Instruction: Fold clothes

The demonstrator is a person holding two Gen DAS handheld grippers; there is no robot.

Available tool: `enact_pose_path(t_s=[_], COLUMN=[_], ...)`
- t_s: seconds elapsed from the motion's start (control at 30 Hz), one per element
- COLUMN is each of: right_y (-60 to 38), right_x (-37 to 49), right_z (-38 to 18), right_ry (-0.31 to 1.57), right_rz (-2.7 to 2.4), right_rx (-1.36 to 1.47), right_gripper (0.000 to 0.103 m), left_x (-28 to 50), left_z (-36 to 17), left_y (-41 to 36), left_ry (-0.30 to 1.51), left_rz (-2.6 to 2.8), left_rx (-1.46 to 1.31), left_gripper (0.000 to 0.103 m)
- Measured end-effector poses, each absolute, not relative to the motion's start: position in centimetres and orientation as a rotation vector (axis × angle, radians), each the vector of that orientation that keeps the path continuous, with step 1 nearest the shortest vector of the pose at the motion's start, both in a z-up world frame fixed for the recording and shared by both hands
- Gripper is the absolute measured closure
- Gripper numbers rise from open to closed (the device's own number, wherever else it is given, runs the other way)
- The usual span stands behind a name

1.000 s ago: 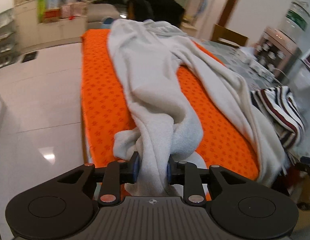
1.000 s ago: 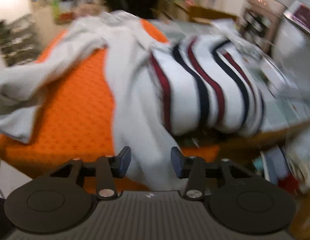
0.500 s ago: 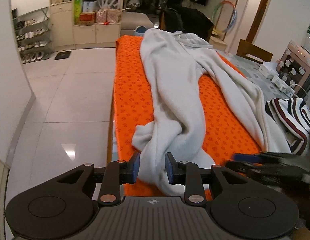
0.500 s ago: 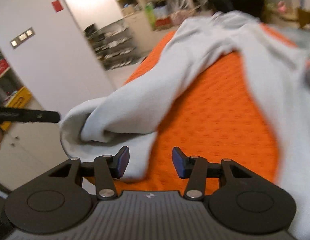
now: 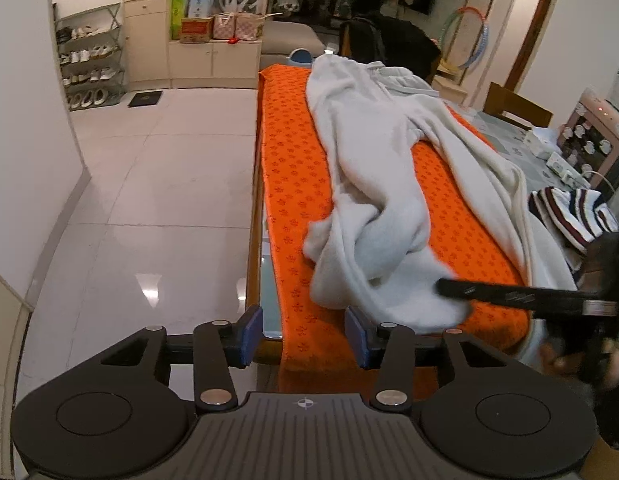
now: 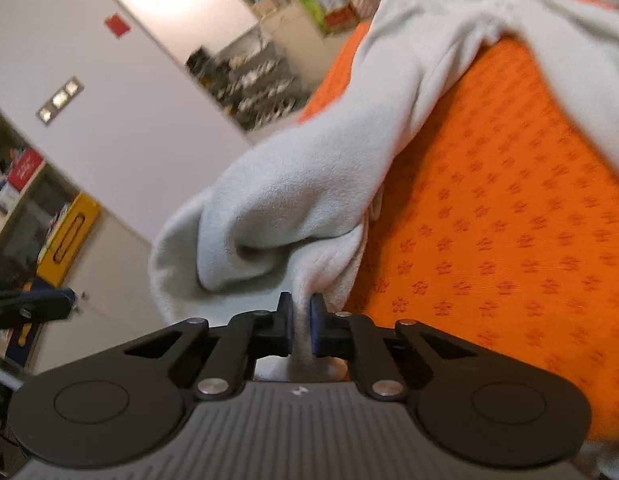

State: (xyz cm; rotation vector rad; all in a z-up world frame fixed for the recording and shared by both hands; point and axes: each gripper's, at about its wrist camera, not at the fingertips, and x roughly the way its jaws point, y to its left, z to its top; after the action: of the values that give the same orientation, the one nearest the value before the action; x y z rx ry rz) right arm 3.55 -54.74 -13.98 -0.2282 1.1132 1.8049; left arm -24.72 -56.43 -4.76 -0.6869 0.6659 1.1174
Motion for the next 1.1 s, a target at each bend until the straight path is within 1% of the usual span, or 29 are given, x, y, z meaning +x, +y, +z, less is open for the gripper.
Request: enact_pose_path(t_s=[0.3, 0.53, 0.63, 0.7, 0.8, 0.87, 0.93, 0.97, 1.0, 1.03, 1.1], right_y=[-67.4, -77.3, -79.1, -79.4, -78.9, -78.2, -77.7, -77.6, -77.4, -77.3, -76.7], right_x=[3.6, 1.4, -0.6, -2.2, -5.1, -6.7, -7.7, -8.3, -9.0, -9.5, -10.0], right_z=[-2.9, 2.2, 3.4, 3.0, 0.5, -1.5, -3.2, -3.5, -3.8, -4.0, -3.8], right_ry=[0.939, 0.824, 0.784, 0.787, 0.813, 0.835, 0.879, 0.879, 0.880, 0.876, 0.844], right_rz=[1.625, 1.375, 1.336, 1.340, 1.325, 1.307, 1.297, 1.285, 1.274, 1.262, 1.250], right_rx=[-0.057, 0.084, 0.095, 0.061, -0.033, -0.124, -0.176, -0.198, -0.221, -0.241, -0.244], right_gripper=[0.095, 0.096, 0.096, 0.096, 0.095, 0.092, 0.085, 0.085, 0.078, 0.069, 0.065], left_x=[-26.4, -29.9, -31.8, -32.9, -34.4, -35.4, -36.2, -36.6, -36.9, -37.2, -37.5], left_z=[-4.9, -5.3, -5.5, -5.6, -5.8, -5.8, -5.7, -5.6, -5.6, -5.6, -5.7], left_y=[-56.6, -56.5, -56.3, -56.1, -55.3, -54.7, -53.8, -53.3, -52.6, -51.8, -49.9], left_ry=[0.641, 0.636, 0.643, 0.654, 0.671, 0.681, 0.686, 0.688, 0.690, 0.691, 0.695], left_rz=[0.997, 0.939, 0.924, 0.920, 0.920, 0.923, 0.928, 0.930, 0.931, 0.932, 0.933], left_rx=[-0.646, -0.632, -0.622, -0.610, -0.591, -0.577, -0.558, -0.551, -0.545, -0.542, -0.534], left_gripper=[0.055, 0.055, 0.055, 0.054, 0.053, 0.052, 0.048, 0.048, 0.047, 0.047, 0.045])
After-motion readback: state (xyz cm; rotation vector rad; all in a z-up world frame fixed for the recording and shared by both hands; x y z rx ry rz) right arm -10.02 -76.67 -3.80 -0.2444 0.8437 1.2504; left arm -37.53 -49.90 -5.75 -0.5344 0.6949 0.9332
